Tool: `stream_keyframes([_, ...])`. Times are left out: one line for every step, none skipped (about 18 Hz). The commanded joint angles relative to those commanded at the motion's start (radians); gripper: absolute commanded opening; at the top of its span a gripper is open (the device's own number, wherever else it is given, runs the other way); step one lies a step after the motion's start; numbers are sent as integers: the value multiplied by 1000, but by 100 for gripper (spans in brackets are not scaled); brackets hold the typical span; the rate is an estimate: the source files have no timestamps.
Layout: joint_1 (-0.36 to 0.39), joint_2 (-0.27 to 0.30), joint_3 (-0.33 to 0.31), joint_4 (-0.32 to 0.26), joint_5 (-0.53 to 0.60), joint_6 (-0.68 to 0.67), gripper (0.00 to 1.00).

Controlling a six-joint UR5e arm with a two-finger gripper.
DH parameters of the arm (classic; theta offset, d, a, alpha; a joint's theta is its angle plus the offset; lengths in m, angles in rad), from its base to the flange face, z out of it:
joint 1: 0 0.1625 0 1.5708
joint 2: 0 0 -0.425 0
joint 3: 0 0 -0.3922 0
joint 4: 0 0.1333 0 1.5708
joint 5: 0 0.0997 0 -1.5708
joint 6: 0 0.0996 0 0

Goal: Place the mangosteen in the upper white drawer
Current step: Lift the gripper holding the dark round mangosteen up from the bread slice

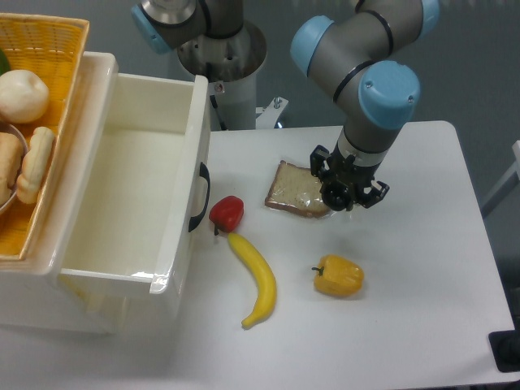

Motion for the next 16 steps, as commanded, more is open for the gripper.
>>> stream_keyframes([-2,3,-12,3,-5,0,6])
stream_keyframes([5,9,-2,2,-3,0,6])
stream_keyframes([5,12,5,0,-6,-11,6])
stream_keyframes([3,12,9,-2,-9,-14,6])
stream_keyframes([3,12,9,-2,-9,-17,6])
stream_keyframes([3,15,11,-3,-9,-24,6])
stream_keyframes([2,23,14,-8,-9,-41,6])
stream_keyframes([-2,32,18,-15,-9,-69,6])
stream_keyframes([-5,41,24,-21,-15,-92,6])
stream_keyframes([-5,57,32,-34,-32,-121,6])
stream_keyframes([-2,72,40,-47,-58,-155,6])
stream_keyframes([1,89,43,-58,-81,-185,6])
stream_keyframes([3,109,43,-69,-100,-205,6])
stream_keyframes([2,129,43,-80,-113,-224,6])
stream_keyframes([0,150,43,-86,-124,-250,6])
stream_keyframes([-3,170,43,-89,-139,-291,6])
